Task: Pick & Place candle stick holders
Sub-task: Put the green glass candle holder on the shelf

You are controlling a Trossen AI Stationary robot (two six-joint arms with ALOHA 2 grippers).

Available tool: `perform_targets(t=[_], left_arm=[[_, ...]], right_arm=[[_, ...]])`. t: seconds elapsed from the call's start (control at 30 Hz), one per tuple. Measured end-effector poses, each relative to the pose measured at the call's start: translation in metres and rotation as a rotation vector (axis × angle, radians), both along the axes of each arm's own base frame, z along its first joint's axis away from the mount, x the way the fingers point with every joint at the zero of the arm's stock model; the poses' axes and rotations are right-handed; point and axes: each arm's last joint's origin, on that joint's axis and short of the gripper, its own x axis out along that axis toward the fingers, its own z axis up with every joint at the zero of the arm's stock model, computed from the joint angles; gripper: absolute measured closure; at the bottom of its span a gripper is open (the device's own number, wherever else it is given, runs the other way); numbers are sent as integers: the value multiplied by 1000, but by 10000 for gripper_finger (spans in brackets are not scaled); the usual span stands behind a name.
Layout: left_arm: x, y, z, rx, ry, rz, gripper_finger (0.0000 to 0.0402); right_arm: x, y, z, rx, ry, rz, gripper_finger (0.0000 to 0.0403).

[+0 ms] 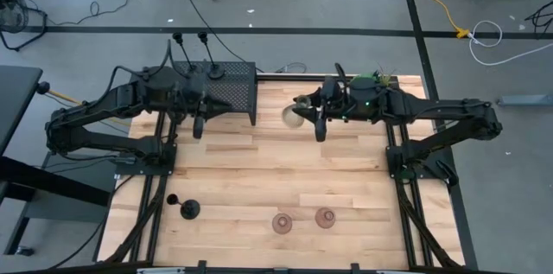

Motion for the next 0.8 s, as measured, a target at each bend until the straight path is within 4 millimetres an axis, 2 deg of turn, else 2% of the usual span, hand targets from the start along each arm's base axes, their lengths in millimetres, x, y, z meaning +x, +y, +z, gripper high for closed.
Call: perform_targets(t=[0.23, 0.43, 0.8], left_arm=[[10, 2, 1, 3, -33, 1, 356], [36, 8, -7, -3, -25, -2, 349], [80, 15, -21, -61, -68, -81, 284]], right_arm=[[-2, 0, 15, -2, -52, 0, 273], [-1, 0, 17, -2, -72, 0, 273], [0, 0, 16, 1, -72, 0, 273]])
